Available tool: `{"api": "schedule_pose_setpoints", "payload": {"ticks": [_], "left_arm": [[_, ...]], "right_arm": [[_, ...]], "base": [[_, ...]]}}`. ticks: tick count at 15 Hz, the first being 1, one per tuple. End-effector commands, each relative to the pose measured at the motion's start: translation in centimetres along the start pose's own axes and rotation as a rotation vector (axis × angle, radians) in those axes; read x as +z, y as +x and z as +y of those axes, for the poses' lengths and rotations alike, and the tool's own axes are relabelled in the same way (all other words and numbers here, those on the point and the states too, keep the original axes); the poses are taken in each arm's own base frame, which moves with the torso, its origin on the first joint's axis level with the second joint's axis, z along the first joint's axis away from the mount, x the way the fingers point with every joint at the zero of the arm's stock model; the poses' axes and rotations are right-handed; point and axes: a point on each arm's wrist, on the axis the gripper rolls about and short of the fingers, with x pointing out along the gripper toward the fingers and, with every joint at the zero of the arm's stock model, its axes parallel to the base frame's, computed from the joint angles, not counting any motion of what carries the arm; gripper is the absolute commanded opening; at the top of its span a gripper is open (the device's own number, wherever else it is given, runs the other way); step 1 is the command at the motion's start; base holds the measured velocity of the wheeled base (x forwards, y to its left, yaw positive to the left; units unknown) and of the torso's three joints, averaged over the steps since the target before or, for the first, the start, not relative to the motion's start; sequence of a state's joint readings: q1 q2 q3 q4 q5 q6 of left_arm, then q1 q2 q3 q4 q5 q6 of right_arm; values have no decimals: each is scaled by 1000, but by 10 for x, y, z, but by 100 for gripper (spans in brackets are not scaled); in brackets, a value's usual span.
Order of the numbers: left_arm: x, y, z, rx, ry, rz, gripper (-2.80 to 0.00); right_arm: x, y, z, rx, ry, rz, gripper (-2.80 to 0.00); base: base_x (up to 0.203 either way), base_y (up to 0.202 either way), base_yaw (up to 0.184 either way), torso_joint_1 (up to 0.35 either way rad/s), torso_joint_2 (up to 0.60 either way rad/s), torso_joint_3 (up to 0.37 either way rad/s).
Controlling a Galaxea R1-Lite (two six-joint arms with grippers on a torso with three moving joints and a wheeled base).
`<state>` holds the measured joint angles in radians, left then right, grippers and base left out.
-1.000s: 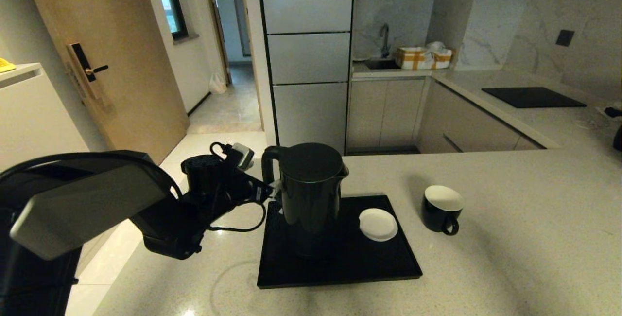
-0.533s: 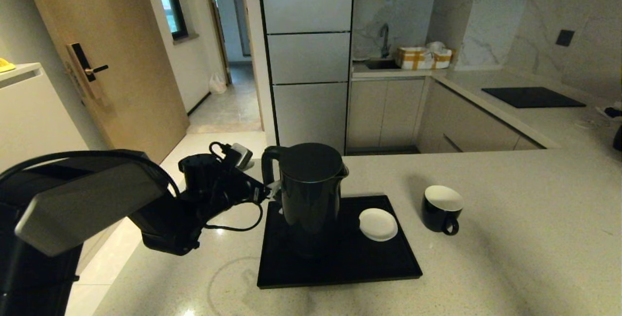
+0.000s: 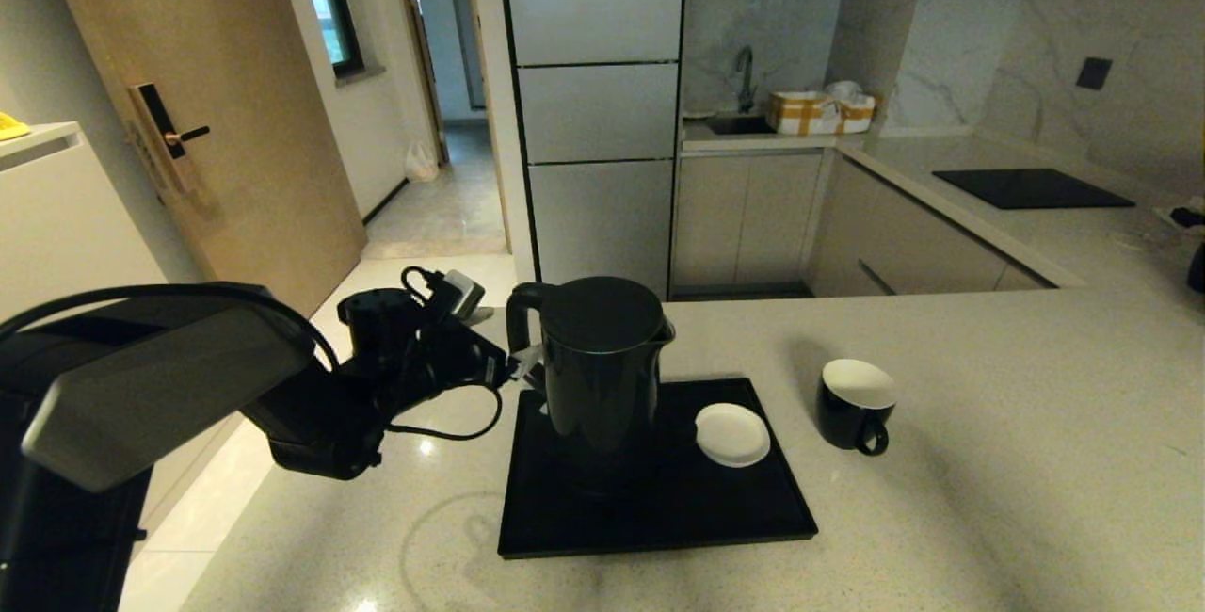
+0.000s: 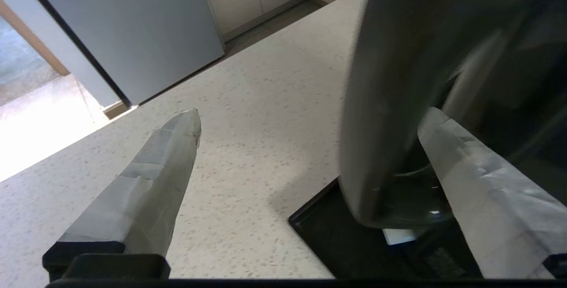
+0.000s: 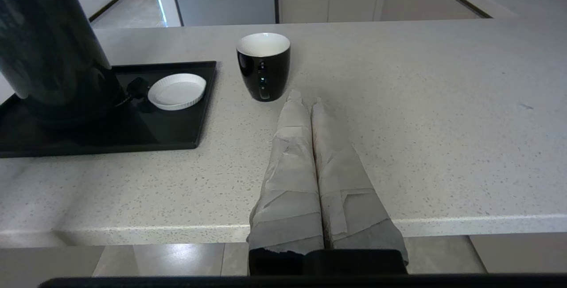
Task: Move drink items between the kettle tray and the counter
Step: Pick up the kettle
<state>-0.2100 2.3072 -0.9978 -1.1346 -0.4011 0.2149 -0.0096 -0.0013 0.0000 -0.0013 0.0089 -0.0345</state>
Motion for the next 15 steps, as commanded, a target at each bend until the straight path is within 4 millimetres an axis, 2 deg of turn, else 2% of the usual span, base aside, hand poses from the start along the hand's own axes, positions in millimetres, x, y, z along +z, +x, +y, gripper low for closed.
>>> {"api": "schedule_pose_setpoints", "payload": {"ticks": [1,9,15], "left_arm": [[-1,3,-1,-4,2,0,0],[-11,14,-16,18,10,31,0],[-13,21,-17,55,11,33,0]], "right_arm": [[0,0,0,0,-1,-1,-280],[0,0,0,1,-1,-1,-280],[0,0,0,0,-1,-1,-280]], "base": [[0,0,0,0,0,0],[0,0,0,0,0,0],[0,0,0,0,0,0]]}}
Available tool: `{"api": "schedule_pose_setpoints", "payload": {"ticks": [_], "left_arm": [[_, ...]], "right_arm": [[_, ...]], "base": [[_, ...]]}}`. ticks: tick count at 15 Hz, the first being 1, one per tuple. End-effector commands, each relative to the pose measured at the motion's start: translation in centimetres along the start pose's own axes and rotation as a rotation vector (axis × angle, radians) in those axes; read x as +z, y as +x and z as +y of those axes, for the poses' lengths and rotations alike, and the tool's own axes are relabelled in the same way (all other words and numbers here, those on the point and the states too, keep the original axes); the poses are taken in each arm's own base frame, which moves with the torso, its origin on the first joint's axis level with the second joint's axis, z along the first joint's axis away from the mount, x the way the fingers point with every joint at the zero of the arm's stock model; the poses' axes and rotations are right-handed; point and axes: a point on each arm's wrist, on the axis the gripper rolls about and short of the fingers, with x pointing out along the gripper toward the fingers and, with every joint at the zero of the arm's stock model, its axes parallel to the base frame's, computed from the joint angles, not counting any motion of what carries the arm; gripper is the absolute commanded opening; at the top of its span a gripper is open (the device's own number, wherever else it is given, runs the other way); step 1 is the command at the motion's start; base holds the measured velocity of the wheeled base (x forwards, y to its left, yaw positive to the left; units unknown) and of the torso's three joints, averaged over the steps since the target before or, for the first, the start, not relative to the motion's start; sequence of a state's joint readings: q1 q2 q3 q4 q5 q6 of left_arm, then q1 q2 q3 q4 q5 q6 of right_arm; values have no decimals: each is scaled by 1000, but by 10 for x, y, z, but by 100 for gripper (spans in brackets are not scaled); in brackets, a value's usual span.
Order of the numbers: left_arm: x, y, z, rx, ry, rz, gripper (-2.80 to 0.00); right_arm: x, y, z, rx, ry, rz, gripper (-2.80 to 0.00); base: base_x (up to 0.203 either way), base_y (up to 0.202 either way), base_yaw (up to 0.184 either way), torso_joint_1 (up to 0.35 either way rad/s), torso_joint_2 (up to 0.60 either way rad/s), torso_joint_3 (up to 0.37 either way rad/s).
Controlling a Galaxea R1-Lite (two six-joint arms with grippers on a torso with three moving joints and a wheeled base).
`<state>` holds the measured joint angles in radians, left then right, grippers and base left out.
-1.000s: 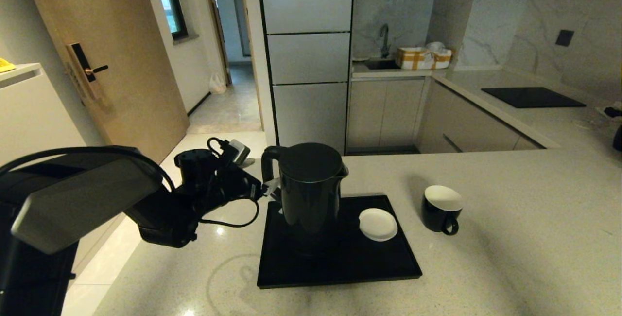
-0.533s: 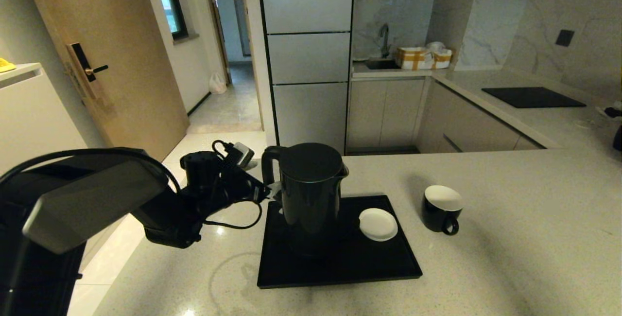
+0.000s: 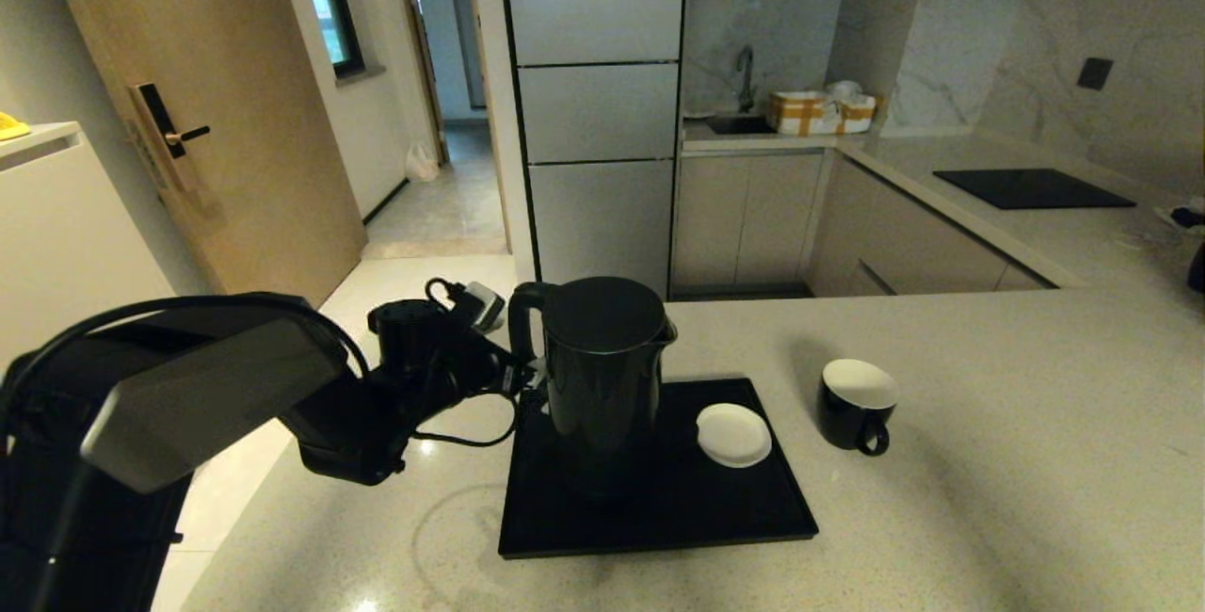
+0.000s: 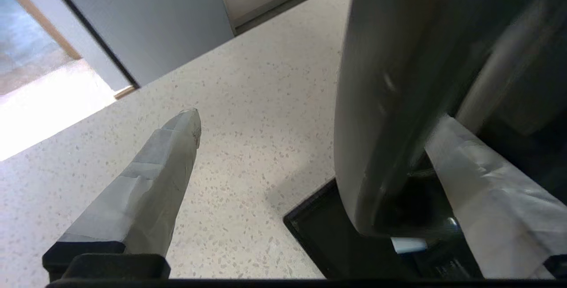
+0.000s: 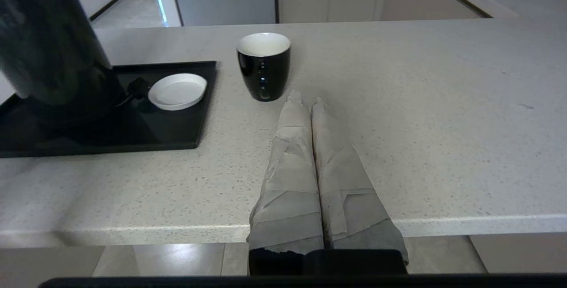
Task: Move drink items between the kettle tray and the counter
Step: Pick up the kettle
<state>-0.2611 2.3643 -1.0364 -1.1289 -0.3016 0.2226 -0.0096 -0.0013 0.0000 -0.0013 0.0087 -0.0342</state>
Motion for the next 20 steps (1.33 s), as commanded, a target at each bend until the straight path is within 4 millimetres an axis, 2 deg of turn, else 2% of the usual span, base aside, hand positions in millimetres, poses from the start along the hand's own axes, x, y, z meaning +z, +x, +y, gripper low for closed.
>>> {"api": "schedule_pose_setpoints", "payload": {"ticks": [1,20], "left_arm": [[-2,3,0,23,3,-3,0],[7,-1,-5,23,4,-18,0]], "right_arm": [[0,0,0,1,-1,-1,-280],[0,0,0,1,-1,-1,-280]], "base": [[0,0,0,0,0,0],[0,0,0,0,0,0]]}}
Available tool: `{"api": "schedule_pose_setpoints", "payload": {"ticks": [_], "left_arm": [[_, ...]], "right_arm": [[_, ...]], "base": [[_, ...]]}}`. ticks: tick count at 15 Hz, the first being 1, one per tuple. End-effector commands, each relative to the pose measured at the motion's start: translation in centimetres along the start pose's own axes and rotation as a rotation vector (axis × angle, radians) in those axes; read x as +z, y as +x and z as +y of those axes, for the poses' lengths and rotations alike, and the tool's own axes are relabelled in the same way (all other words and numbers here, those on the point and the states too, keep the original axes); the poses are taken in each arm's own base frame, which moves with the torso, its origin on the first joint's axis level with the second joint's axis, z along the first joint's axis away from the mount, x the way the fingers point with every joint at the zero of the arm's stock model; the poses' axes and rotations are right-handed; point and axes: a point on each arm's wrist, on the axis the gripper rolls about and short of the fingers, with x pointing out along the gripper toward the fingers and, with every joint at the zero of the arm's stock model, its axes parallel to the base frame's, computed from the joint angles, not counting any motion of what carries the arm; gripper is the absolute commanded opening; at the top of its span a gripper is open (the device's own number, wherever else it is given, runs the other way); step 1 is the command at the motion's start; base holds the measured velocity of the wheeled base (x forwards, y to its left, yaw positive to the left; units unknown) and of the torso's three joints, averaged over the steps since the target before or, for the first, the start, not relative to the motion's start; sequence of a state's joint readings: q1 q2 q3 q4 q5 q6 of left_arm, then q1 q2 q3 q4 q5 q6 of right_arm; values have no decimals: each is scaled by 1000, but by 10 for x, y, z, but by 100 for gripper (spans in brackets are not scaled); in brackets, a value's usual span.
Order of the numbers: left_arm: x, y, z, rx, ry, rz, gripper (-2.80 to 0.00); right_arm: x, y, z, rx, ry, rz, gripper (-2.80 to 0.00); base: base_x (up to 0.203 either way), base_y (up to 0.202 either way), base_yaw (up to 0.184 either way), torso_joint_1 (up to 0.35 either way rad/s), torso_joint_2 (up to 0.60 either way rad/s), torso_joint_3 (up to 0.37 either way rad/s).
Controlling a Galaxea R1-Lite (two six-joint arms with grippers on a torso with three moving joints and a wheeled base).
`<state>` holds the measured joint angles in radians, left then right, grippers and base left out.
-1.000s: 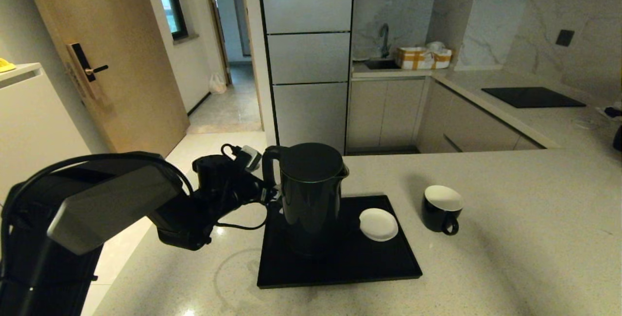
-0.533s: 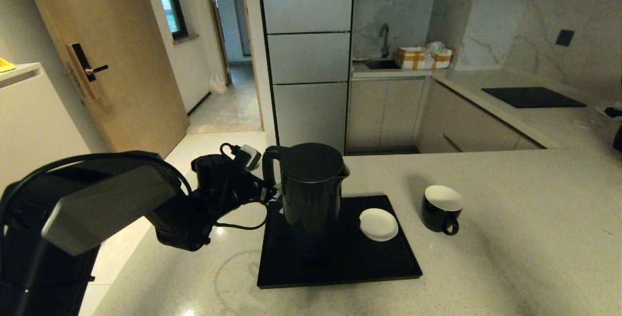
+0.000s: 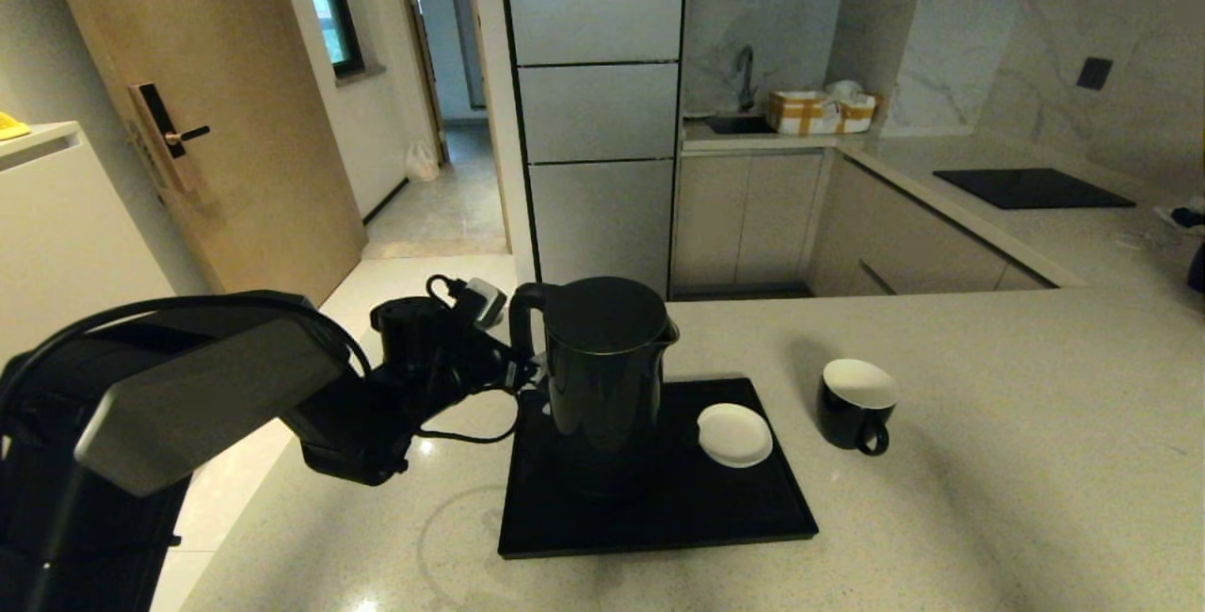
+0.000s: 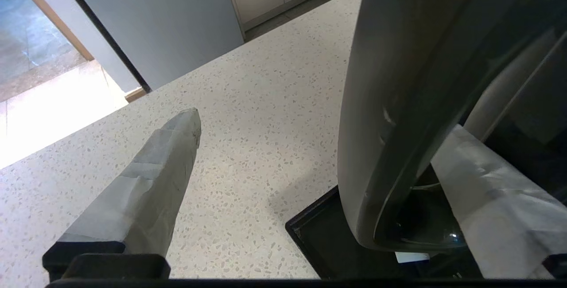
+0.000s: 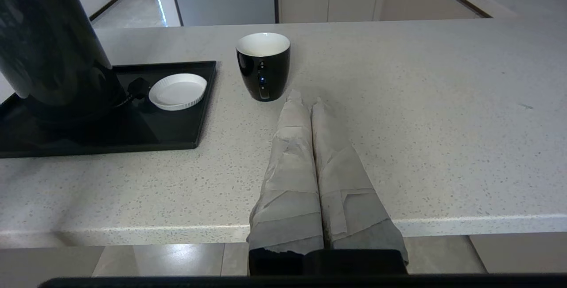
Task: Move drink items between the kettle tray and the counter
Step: Pick up the kettle
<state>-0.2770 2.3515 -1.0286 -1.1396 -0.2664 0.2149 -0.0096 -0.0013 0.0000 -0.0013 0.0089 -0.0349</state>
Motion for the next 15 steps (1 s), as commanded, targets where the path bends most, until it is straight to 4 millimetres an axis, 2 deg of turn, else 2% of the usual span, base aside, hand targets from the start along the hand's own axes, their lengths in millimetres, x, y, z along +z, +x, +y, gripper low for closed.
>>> {"api": "schedule_pose_setpoints", "payload": {"ticks": [1,15], "left_arm": [[3,0,0,1,4,-8,0],[14,-6,0,9,-8,31,0]], "right_arm": [[0,0,0,1,0,-1,-280],[0,0,0,0,0,-1,-280]], "base": [[0,0,0,0,0,0],[0,0,0,0,0,0]]}}
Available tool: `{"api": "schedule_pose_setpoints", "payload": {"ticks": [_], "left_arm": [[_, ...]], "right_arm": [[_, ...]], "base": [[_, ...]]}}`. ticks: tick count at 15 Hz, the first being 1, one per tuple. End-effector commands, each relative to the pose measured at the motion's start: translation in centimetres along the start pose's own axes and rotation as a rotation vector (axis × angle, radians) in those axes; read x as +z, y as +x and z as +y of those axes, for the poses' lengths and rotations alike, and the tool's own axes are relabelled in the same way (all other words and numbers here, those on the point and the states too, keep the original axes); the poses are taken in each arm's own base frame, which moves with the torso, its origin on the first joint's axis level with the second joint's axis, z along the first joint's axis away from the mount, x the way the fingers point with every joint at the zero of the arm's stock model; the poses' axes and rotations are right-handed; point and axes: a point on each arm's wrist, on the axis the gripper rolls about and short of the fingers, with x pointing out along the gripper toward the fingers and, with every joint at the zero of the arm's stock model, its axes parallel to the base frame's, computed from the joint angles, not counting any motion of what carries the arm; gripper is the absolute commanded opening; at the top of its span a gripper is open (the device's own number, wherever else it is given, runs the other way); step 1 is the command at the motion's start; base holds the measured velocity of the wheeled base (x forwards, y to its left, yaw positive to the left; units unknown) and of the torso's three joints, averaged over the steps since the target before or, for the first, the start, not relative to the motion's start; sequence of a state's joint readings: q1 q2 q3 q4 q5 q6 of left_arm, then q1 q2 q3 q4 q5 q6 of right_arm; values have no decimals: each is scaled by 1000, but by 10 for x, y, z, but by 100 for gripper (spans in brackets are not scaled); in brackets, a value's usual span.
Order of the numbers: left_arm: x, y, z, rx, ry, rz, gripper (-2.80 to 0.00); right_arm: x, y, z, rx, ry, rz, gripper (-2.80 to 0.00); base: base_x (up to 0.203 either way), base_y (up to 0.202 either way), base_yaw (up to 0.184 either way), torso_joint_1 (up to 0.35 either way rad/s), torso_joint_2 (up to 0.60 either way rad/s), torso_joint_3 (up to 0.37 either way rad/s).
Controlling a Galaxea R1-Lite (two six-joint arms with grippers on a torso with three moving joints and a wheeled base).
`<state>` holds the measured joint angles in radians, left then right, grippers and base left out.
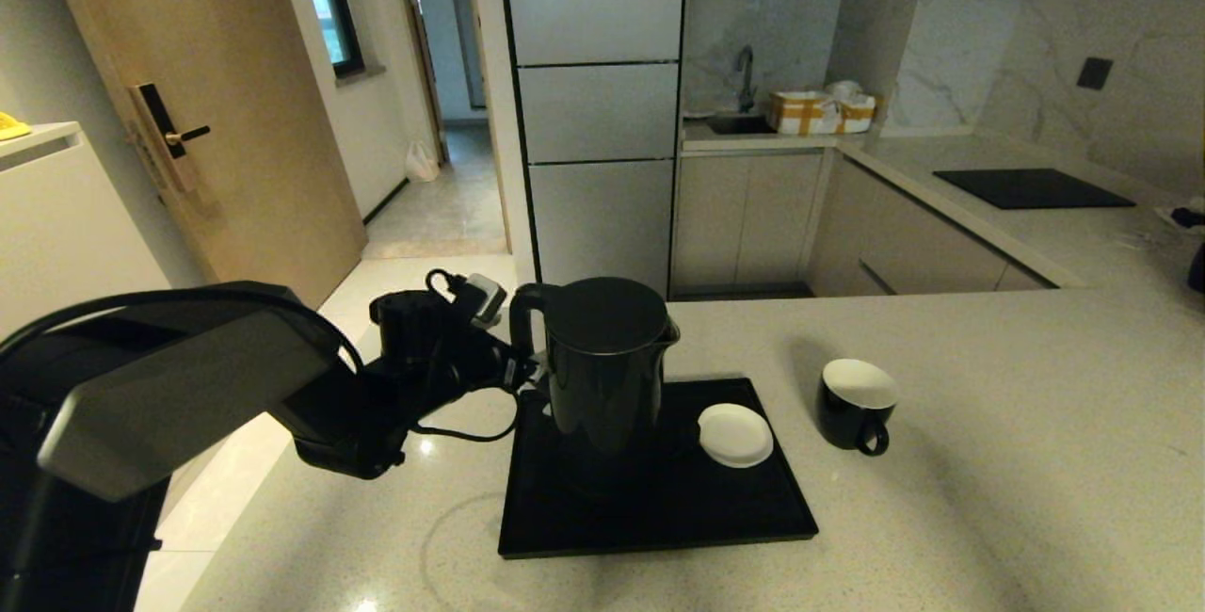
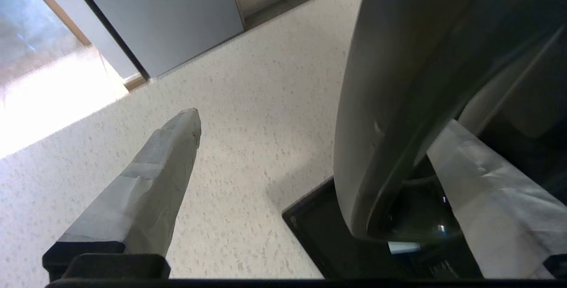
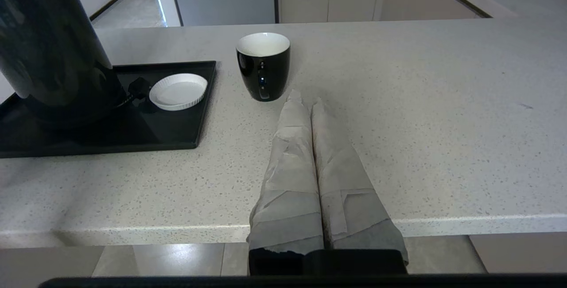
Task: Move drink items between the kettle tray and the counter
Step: Pick up the kettle
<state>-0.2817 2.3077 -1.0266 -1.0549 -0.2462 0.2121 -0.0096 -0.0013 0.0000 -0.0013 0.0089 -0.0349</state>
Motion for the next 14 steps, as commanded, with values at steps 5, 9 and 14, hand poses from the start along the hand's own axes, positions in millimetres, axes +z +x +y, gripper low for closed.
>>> {"api": "schedule_pose_setpoints", "payload": {"ticks": [5,9,14], "left_arm": [[6,0,1,5,4,-36,0],[8,1,-1,17,-6,-26,0],[8,3,-2,36,-8,-6,0]], "right_arm": [[0,0,0,0,0,-1,-280],[0,0,0,1,0,-1,-280],[0,0,0,-1,0,0,-280]], "base": [[0,0,0,0,0,0],[0,0,0,0,0,0],[0,0,0,0,0,0]]}}
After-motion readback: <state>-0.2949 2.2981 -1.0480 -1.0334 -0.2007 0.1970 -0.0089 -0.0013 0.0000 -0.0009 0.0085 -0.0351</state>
